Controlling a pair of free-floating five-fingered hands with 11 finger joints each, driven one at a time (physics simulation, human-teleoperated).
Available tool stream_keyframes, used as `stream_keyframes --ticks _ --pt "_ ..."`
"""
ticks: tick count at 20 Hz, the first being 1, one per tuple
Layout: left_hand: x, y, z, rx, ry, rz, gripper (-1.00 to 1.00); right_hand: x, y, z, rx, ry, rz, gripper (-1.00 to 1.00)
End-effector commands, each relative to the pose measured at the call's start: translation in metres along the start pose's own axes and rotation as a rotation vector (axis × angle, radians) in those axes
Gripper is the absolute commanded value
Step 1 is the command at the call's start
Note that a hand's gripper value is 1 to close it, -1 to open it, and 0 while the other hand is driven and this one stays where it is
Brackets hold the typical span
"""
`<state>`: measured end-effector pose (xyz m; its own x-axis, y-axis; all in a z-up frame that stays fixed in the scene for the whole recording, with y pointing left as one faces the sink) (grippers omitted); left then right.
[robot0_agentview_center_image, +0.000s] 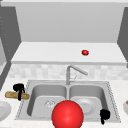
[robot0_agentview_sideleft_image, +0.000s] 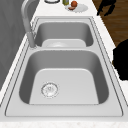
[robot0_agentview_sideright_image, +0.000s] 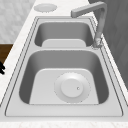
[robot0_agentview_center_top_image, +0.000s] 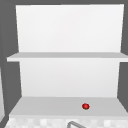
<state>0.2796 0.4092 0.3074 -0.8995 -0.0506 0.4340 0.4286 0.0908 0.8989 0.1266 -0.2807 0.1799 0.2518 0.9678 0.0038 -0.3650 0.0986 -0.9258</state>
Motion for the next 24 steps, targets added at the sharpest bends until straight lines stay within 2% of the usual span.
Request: stream_keyframes --ticks 1,8,19,24 --pt "0.019 0.009 -0.015 -0.019 0.010 -0.053 1.00 0.000 0.000 0.000 0.000 0.000 0.000 0.00" --pt "0.056 0.031 -0.041 -0.025 0.011 -0.040 1.00 0.000 0.000 0.000 0.000 0.000 0.000 0.00" --pt "0.108 0.089 -0.066 -0.027 0.014 -0.030 1.00 0.000 0.000 0.000 0.000 0.000 0.000 0.00" --pt "0.130 0.113 -0.082 -0.005 0.016 -0.024 1.00 0.000 0.000 0.000 0.000 0.000 0.000 0.00"
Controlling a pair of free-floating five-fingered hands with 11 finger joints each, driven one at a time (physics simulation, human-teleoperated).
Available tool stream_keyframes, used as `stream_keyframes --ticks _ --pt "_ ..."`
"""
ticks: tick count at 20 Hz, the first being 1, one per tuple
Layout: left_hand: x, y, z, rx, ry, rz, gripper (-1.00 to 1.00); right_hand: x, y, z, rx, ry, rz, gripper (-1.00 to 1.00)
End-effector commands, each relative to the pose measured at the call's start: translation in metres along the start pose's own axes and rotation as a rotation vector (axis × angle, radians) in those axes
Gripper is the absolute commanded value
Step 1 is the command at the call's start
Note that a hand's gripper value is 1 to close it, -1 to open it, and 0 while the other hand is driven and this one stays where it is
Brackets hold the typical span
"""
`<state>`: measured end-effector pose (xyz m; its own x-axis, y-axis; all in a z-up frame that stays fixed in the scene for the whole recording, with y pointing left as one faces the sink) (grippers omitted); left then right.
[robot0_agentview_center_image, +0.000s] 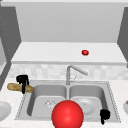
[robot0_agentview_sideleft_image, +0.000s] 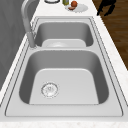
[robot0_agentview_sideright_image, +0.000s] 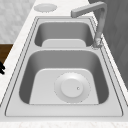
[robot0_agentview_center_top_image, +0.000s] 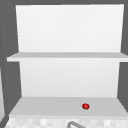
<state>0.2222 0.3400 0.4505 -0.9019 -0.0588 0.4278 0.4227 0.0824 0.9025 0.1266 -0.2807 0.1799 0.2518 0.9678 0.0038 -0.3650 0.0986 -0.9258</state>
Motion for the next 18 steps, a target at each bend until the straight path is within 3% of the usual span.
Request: stream_keyframes --ticks 1,10,18 --pt "0.017 0.020 -0.011 -0.002 0.010 -0.011 1.00 0.000 0.000 0.000 0.000 0.000 0.000 0.00" --pt "0.053 0.071 -0.035 -0.018 0.015 -0.011 1.00 0.000 0.000 0.000 0.000 0.000 0.000 0.00" --pt "0.084 0.116 -0.058 -0.008 0.010 0.000 1.00 0.000 0.000 0.000 0.000 0.000 0.000 0.00"
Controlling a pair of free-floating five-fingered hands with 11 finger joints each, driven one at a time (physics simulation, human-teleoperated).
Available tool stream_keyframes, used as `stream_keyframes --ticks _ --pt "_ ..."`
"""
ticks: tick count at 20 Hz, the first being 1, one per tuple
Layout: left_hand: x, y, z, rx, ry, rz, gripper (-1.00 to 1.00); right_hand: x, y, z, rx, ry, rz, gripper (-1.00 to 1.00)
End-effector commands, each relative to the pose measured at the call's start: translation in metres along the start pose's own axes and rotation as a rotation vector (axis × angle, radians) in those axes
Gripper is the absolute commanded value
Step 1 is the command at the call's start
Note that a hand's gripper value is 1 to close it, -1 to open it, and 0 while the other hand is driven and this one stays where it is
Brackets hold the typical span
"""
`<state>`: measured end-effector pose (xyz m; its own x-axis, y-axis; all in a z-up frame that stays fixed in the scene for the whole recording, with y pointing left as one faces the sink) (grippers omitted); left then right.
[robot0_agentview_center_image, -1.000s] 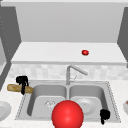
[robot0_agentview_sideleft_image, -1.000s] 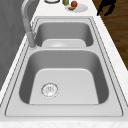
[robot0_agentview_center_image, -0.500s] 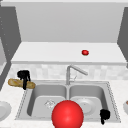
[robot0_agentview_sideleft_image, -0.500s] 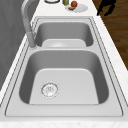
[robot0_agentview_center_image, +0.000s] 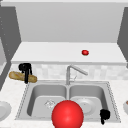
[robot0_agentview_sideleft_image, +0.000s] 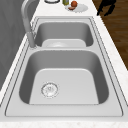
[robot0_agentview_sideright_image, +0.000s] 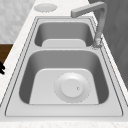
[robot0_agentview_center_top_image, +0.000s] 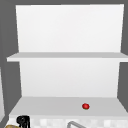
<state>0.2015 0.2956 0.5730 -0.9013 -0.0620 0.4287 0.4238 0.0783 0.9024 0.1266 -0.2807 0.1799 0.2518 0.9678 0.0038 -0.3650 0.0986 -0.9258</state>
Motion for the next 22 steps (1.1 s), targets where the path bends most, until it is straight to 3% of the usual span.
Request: stream_keyframes --ticks 1,9,17,18,19,22 --pt "0.013 0.024 -0.013 -0.005 0.005 0.003 1.00 0.000 0.000 0.000 0.000 0.000 0.000 0.00" --pt "0.035 0.068 -0.038 0.002 0.000 0.004 1.00 0.000 0.000 0.000 0.000 0.000 0.000 0.00" --pt "0.040 0.114 -0.071 0.004 -0.003 0.006 1.00 0.000 0.000 0.000 0.000 0.000 0.000 0.00" --pt "0.040 0.118 -0.075 0.004 -0.003 0.010 1.00 0.000 0.000 0.000 0.000 0.000 0.000 0.00" --pt "0.035 0.125 -0.076 0.007 0.012 0.049 1.00 0.000 0.000 0.000 0.000 0.000 0.000 0.00" --pt "0.039 0.137 -0.088 0.010 0.015 0.045 1.00 0.000 0.000 0.000 0.000 0.000 0.000 0.00"
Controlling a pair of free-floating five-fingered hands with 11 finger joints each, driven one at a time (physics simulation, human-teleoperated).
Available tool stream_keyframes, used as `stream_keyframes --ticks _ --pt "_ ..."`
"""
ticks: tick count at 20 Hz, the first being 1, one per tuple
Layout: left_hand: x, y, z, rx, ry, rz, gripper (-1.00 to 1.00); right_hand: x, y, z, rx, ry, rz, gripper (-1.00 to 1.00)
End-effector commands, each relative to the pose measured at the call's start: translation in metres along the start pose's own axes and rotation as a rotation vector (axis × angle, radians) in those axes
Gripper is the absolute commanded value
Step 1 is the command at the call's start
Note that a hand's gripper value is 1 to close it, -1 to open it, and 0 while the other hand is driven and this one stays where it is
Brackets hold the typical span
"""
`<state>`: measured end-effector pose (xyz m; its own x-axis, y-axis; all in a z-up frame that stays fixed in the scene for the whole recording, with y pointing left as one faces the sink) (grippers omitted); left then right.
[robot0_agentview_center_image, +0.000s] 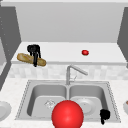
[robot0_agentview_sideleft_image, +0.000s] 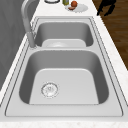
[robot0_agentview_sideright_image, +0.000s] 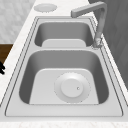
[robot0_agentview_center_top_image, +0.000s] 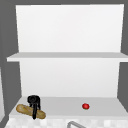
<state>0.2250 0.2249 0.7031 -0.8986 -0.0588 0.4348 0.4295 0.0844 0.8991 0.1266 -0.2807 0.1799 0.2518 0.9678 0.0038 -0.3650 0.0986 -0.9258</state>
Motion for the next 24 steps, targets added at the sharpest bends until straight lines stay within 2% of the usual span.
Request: stream_keyframes --ticks 1,4,6,13,16,17,21,23,24 --pt "0.001 0.020 -0.015 0.005 0.017 0.035 1.00 0.000 0.000 0.000 0.000 0.000 0.000 0.00" --pt "-0.003 0.034 -0.028 0.003 0.008 0.016 1.00 0.000 0.000 0.000 0.000 0.000 0.000 0.00" --pt "-0.009 0.052 -0.038 0.001 0.000 0.006 1.00 0.000 0.000 0.000 0.000 0.000 0.000 0.00" --pt "-0.025 0.093 -0.073 0.000 -0.011 -0.001 1.00 0.000 0.000 0.000 0.000 0.000 0.000 0.00" --pt "-0.040 0.107 -0.093 0.004 -0.002 0.001 1.00 0.000 0.000 0.000 0.000 0.000 0.000 0.00" --pt "-0.042 0.110 -0.099 0.005 -0.002 -0.011 1.00 0.000 0.000 0.000 0.000 0.000 0.000 0.00" --pt "-0.050 0.118 -0.115 0.056 -0.042 -0.033 1.00 0.000 0.000 0.000 0.000 0.000 0.000 0.00" --pt "-0.059 0.113 -0.116 0.102 -0.068 -0.083 1.00 0.000 0.000 0.000 0.000 0.000 0.000 0.00" --pt "-0.065 0.110 -0.118 0.121 -0.071 -0.093 1.00 0.000 0.000 0.000 0.000 0.000 0.000 0.00"
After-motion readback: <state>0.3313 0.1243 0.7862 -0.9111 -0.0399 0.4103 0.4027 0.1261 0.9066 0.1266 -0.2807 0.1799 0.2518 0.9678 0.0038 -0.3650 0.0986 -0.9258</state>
